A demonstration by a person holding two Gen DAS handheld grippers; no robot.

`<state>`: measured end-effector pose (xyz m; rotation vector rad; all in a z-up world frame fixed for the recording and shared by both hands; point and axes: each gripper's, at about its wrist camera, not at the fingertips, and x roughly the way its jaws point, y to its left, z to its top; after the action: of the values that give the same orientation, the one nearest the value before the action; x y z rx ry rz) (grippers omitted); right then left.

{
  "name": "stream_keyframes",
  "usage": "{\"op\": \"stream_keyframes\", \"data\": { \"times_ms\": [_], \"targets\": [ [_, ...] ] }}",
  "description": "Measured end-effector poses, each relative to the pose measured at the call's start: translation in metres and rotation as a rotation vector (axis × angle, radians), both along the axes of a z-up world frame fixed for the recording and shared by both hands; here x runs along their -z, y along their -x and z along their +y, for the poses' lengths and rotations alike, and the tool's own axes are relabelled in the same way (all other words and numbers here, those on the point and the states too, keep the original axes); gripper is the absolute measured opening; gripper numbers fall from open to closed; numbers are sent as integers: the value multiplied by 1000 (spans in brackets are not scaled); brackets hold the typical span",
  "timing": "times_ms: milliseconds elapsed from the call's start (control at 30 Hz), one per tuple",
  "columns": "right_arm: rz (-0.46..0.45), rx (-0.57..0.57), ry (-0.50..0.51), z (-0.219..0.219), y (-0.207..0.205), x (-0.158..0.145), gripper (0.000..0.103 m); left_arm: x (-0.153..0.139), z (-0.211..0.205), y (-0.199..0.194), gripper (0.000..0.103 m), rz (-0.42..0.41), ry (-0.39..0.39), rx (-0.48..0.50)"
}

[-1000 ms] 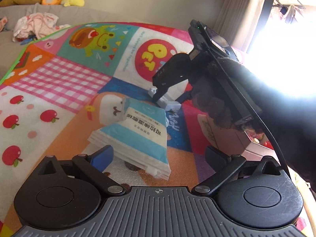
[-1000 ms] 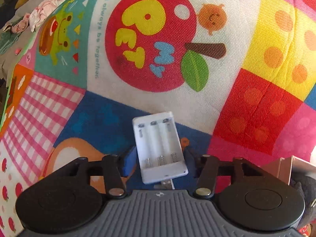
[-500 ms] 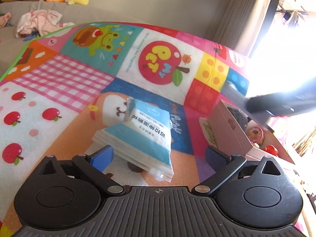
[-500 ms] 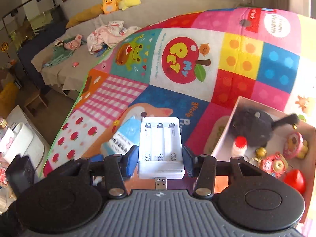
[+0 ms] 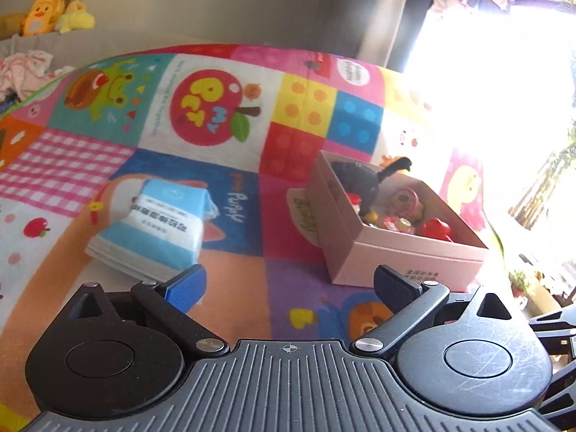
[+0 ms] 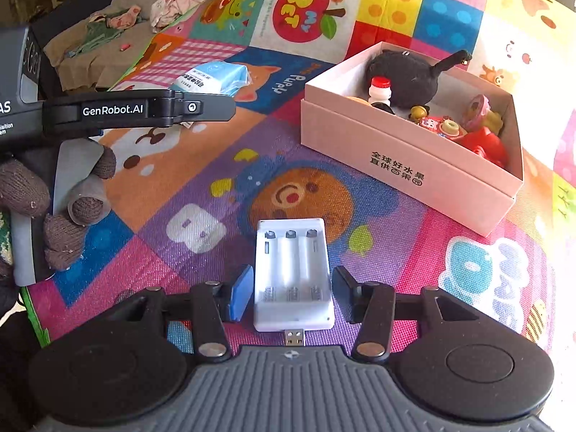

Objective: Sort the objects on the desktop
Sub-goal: 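Set the battery charger down on the mat with the right gripper, then grasp the blue-and-white wet wipes pack with the left gripper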

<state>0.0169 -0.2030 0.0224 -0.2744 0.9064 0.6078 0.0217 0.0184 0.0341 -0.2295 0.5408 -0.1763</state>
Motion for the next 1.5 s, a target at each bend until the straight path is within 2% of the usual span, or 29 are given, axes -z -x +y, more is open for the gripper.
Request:
{"op": "stream_keyframes", "data": {
  "times_ms": [33,67,233,333,367,467,533,600,700,833,1000,1033,1100,1233,1333,1500],
  "targets": [
    [-14,-1,9,-1,4,2,74,-1,-6,1,102,1,-10,12],
    [-35,-1,21,-2,8,3,78,-2,-10,2,102,2,-21,20],
    [-181,17,118,-14,26,11,80,-2,-21,3,102,26,-85,20],
    [-308,153,218,-29,23,16,82,0,-24,3,102,41,-121,19],
    [-313,203,218,-36,19,16,83,1,-25,4,102,43,-134,17],
    [-206,291,66,-62,12,15,90,2,-25,2,102,30,-191,-11],
    [-130,312,-66,-74,15,18,100,-1,-20,-2,102,-1,-256,-75],
    [-112,319,-144,-76,23,21,101,-3,-9,-12,103,-18,-317,-142],
    [-114,337,-203,-74,29,25,103,2,10,-40,103,36,-390,-226],
    [-122,336,-190,-65,26,27,103,14,30,-69,103,105,-366,-256],
    [-126,341,-165,-59,25,30,103,26,31,-84,102,114,-406,-266],
    [-132,341,-155,-58,25,30,103,27,31,-85,100,117,-404,-269],
    [-138,337,-134,-55,26,31,103,29,30,-87,83,130,-398,-261],
    [-145,334,-111,-51,25,32,103,28,26,-82,69,120,-399,-243],
    [-147,333,-99,-50,25,33,103,24,19,-68,66,116,-371,-189],
    [-153,327,-64,-45,24,35,103,21,-10,-20,66,104,-333,-29]
  ]
}}
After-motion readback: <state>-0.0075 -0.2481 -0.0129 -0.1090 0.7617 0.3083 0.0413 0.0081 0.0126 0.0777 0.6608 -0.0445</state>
